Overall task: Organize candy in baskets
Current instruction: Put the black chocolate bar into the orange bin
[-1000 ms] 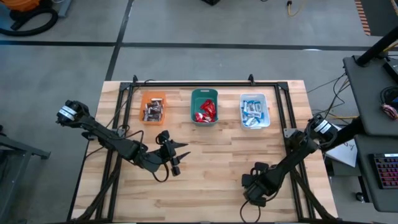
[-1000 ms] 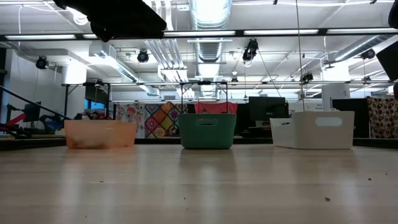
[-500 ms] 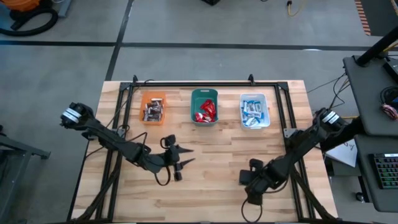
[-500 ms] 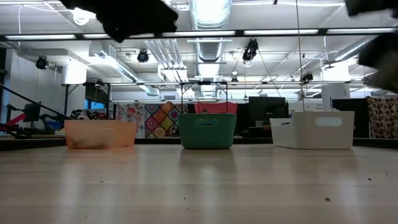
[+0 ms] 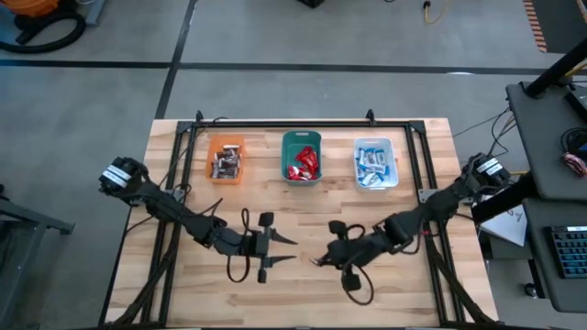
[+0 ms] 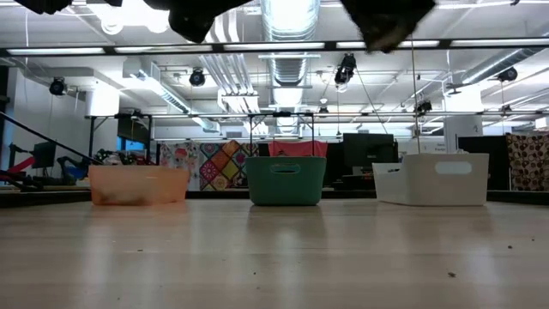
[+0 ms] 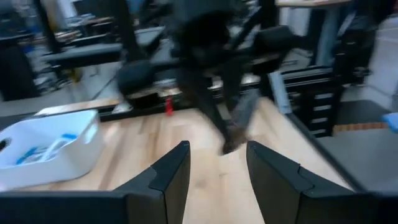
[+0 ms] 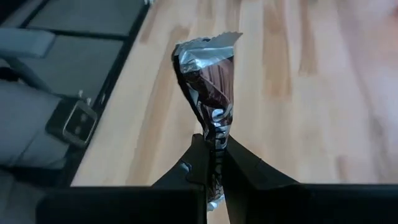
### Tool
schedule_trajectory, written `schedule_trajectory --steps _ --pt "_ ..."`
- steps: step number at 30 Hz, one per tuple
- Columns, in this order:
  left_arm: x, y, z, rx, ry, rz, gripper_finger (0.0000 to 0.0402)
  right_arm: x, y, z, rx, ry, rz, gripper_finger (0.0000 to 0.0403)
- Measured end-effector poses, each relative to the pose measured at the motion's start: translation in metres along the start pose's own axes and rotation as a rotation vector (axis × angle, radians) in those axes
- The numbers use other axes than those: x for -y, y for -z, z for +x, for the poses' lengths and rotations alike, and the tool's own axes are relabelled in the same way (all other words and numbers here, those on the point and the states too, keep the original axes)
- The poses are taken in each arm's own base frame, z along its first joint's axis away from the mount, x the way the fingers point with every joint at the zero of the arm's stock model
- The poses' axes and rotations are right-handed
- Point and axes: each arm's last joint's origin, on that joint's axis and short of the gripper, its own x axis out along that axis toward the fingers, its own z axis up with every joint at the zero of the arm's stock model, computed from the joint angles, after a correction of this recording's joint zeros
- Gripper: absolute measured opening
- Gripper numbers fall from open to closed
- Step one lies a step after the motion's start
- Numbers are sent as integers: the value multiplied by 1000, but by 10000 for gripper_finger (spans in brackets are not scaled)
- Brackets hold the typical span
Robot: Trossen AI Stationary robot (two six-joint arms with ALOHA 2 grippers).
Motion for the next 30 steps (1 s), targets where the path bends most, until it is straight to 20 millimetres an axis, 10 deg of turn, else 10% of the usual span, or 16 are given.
schedule_trajectory --steps 21,30 --pt "3 0 27 106 -6 64 137 44 -28 7 151 -101 -128 18" --pt "3 -3 29 116 -14 89 16 44 -28 7 153 -100 -132 48"
